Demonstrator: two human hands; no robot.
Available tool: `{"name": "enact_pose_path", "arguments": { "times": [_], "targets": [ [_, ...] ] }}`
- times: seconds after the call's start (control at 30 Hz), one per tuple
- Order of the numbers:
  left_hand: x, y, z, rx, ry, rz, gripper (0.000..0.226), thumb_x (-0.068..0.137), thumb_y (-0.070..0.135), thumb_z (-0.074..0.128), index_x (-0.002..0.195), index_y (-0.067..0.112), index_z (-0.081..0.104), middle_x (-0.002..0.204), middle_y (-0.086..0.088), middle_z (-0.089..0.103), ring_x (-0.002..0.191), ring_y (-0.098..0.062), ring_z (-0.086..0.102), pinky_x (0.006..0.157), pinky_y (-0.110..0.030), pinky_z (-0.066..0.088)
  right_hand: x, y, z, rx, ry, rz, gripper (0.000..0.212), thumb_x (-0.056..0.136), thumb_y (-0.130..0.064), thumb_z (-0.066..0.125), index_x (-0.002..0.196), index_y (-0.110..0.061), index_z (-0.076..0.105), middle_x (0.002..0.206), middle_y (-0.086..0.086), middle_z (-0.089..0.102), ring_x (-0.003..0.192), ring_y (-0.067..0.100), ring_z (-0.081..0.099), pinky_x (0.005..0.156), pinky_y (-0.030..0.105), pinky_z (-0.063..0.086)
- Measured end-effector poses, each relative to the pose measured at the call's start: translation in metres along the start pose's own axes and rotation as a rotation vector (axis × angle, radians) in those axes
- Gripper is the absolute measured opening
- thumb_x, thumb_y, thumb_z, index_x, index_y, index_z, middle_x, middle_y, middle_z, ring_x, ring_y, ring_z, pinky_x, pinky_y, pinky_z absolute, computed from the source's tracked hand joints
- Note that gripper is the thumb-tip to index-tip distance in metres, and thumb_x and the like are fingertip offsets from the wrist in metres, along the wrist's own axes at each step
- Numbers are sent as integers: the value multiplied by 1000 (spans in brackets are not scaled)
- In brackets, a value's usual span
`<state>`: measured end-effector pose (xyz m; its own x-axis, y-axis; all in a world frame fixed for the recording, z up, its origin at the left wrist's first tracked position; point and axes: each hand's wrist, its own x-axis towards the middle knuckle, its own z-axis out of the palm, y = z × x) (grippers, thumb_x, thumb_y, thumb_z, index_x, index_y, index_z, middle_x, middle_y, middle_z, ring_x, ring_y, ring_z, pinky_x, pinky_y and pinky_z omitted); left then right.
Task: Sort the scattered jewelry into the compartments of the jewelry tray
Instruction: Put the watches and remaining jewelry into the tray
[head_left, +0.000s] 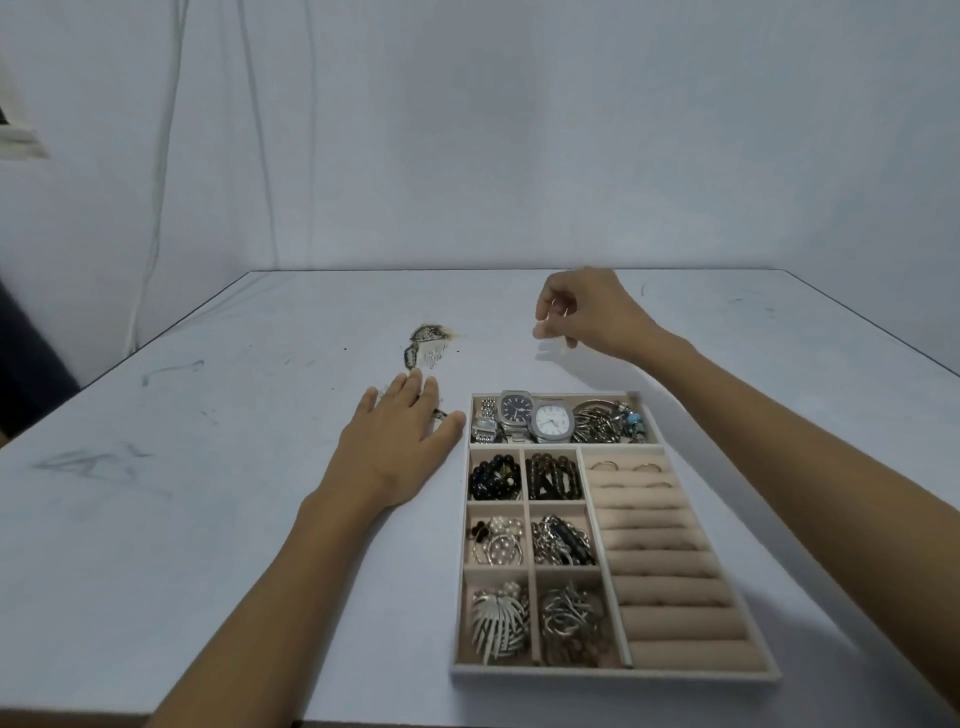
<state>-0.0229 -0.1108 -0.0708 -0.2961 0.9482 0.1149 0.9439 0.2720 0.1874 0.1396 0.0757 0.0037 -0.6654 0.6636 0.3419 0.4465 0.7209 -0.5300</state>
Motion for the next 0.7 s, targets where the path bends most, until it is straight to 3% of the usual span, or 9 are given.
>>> {"name": "enact_pose_path", "arguments": {
  "times": [0.17,0.27,0.4,0.57,0.7],
  "targets": [
    [-2,0,-2,10,-4,9,93,77,67,-1,152,14,14,160,-6,8,148,-16,4,120,-35,3,-71,-32,-19,254,158,-23,13,73,-13,80,80,-8,69,68,4,67,47,14,58,57,15,46],
    [-4,2,-2,22,1,6,71,96,55,12,152,12,14,160,-8,8,148,-17,4,119,-34,4,-119,-44,-28,401,128,-40,11,74,-9,80,81,-7,71,73,13,68,54,13,56,54,20,48],
    [-5,4,-3,28,-4,3,63,101,47,19,152,11,15,160,-8,9,148,-18,6,119,-35,5,-176,-52,-33,464,131,-48,8,72,-9,80,78,-11,74,71,10,69,63,30,56,56,23,43],
    [-5,4,-4,37,-10,3,62,100,46,19,151,10,17,160,-9,11,148,-19,7,119,-36,7,-232,-55,-36,471,156,30,7,69,-18,79,74,-22,74,73,-1,69,65,12,57,57,20,42],
    [-5,4,-4,24,-6,8,62,100,46,21,151,10,19,160,-10,12,148,-20,8,119,-36,7,-251,-52,-36,458,157,77,7,69,-20,78,68,-26,73,73,-7,70,66,11,58,57,25,42]
  ]
}}
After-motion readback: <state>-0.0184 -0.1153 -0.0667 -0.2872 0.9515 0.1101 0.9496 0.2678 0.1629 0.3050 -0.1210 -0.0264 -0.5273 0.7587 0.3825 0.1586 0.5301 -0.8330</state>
